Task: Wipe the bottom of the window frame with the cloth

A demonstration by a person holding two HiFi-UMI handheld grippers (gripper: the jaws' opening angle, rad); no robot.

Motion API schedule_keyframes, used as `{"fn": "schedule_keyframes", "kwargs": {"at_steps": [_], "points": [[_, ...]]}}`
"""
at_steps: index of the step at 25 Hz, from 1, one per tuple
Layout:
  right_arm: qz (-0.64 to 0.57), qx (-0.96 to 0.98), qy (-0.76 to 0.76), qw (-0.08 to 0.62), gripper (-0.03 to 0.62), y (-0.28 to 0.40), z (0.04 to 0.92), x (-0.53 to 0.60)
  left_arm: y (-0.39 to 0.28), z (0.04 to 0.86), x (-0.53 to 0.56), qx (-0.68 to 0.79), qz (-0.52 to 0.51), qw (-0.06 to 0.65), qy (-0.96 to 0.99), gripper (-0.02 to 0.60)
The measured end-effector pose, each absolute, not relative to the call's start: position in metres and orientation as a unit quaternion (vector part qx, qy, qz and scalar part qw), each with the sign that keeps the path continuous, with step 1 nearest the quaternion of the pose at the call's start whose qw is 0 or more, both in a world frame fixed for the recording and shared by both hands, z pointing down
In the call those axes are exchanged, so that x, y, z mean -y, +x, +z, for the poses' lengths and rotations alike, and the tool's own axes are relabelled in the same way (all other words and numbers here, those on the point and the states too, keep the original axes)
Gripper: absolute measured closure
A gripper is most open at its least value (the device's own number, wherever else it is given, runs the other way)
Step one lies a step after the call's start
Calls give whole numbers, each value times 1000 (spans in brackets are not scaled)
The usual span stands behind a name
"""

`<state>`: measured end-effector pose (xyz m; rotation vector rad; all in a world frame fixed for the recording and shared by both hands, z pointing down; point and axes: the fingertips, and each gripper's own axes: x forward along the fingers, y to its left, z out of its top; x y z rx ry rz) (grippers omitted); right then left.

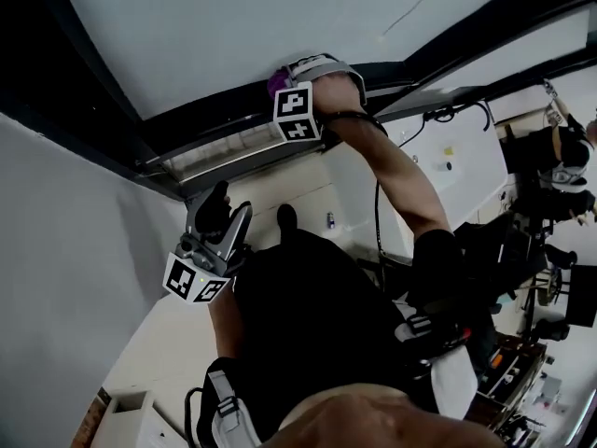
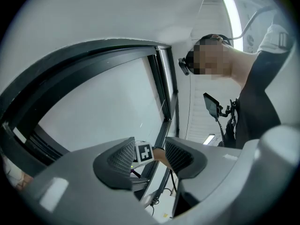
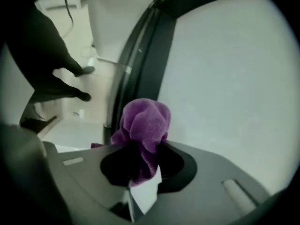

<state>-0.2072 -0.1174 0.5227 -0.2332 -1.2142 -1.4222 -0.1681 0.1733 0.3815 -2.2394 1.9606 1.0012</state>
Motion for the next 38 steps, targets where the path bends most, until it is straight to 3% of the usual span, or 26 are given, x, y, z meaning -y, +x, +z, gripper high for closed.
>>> {"fn": "schedule_keyframes", "kwargs": {"at_steps": [5,10,13,15,20,23,27,31,38], "points": [[-661,408,-145,613,524,-191,538,116,-169,378,-172,-618,330,9,-714,374],[-699,422,-126,563,531,-207,536,130,-172,378,-177,-618,334,11,-711,374],[-607,431,-250,619,530,-142,537,94,-176,378,-182,-623,331,15,-709,373],[-550,512,-259,607,522,-125,510,81,-183,382,-187,-630,326,19,-705,374],[-524,669,-98,517,516,-180,465,132,-192,388,-180,-628,334,12,-703,374],[-519,662,-122,527,516,-200,503,139,-183,381,-168,-615,333,13,-715,374],[-499,592,-203,600,522,-165,503,112,-174,381,-166,-611,325,10,-722,374],[-531,625,-165,548,516,-198,511,132,-173,386,-167,-616,333,9,-714,374],[-404,577,-333,627,517,-72,484,46,-186,390,-194,-641,322,8,-697,373]]}}
